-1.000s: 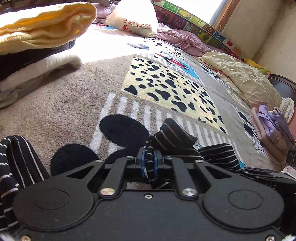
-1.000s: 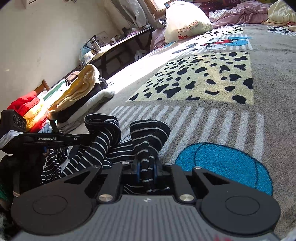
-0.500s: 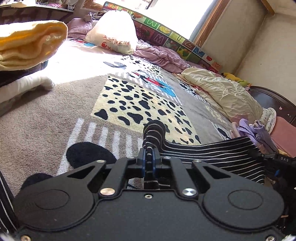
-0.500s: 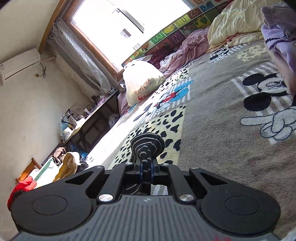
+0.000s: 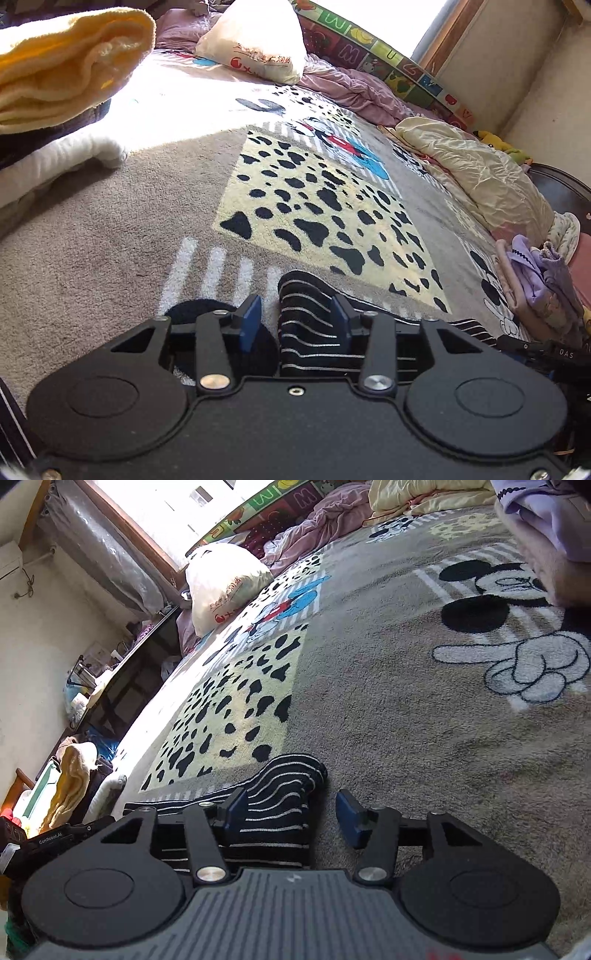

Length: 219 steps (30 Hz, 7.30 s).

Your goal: Fold clothes

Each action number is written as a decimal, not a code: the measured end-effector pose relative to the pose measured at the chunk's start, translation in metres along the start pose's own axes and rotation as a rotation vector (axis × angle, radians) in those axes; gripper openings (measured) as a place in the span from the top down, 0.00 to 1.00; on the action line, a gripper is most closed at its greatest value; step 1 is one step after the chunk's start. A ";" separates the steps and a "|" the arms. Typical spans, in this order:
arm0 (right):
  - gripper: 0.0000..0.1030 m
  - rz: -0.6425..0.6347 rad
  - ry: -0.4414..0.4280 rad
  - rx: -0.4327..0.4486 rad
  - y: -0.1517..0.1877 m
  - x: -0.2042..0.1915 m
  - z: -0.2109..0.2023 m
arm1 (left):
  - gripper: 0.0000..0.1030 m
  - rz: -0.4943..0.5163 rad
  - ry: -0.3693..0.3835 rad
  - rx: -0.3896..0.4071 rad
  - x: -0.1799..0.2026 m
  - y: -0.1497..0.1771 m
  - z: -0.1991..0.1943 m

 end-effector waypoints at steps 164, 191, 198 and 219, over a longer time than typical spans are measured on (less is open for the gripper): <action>0.54 -0.194 0.446 0.350 0.083 0.024 -0.221 | 0.42 0.787 0.360 -0.318 0.151 0.268 -0.109; 0.55 -0.572 0.239 0.043 0.197 -0.072 -0.165 | 0.67 0.448 0.340 -0.158 0.191 0.195 -0.068; 0.50 -0.517 0.257 0.151 0.186 -0.052 -0.176 | 0.72 0.594 0.350 -0.268 0.253 0.209 -0.006; 0.48 -0.431 0.215 0.125 0.181 -0.020 -0.180 | 0.72 0.587 0.347 -0.342 0.307 0.209 0.051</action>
Point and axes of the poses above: each gripper's, at about its wrist camera, not at the fingertips, and z roughly the way its jaws point, x to its right, y to its underside, the point moved 2 cm from there along z, roughly the way its jaws point, and after that the axes turned 7 degrees about -z, right-handed, at the moved point
